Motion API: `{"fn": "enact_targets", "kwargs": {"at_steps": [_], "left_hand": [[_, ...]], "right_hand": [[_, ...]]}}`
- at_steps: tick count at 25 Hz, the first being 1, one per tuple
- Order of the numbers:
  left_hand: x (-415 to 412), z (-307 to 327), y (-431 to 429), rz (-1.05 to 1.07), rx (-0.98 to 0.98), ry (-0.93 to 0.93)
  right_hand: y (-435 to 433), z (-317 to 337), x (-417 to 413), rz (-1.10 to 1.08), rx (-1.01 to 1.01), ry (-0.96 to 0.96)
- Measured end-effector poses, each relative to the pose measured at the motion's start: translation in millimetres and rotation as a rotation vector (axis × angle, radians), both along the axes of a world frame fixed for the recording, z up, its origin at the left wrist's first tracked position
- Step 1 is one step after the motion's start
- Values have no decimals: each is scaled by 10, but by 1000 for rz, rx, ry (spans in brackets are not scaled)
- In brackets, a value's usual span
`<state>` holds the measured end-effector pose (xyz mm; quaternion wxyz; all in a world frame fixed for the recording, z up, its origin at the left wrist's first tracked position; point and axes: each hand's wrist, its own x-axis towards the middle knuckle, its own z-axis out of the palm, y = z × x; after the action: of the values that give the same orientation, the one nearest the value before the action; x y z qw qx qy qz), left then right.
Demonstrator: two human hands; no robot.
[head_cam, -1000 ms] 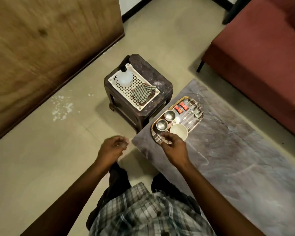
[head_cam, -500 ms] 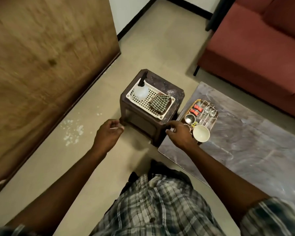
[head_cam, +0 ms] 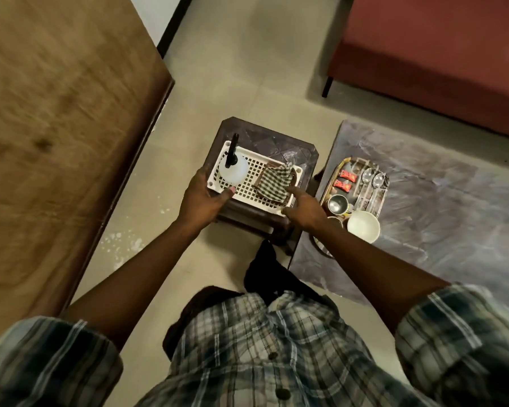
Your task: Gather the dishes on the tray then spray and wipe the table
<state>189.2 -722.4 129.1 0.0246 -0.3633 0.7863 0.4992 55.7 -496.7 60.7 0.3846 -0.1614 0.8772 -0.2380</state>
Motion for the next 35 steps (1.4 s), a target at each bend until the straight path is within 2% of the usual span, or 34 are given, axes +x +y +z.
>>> {"fn": "enact_targets", "kwargs": {"at_steps": [7,11,15,18,20,23,26,28,31,33,35], "left_hand": [[-506,-836,-732,-351,-102,-107],[-811,-1135,-984,-528,-167,-90],[-1145,-1234,-1074,-681,-182,-75],[-1248,-1275,-1090,-811,-193,-35],[-1282,-1286,-1145,-826,-202,-34],[-1291,-1237,-1191,-817,-197,-23],[-1314,-1025,-1119,-824,-126,12],[-1300,-828,-1046,-797,-78,51],[-1335,-477,-964,-695,-49,113],[-1359,-140,-841,-687,-9,132],[-1330,190,-717,-707,34,165]], "right_hand": [[-373,-500,-336,-141,45,-202],[-549,-832,-408,-224,101,-261],[-727,-707,-344,-337,46,-148],[-789,-717,-228,-279,34,90],[-782,-732,-214,-253,55,241],[-734,-604,-280,-186,85,366],[-669,-404,-319,-311,61,448],[-692,-228,-292,-634,-108,319],[-812,94,-198,-1264,-644,-113],[-773,280,-85,-1473,-866,-250],[-679,517,80,-1523,-1010,-296]]}}
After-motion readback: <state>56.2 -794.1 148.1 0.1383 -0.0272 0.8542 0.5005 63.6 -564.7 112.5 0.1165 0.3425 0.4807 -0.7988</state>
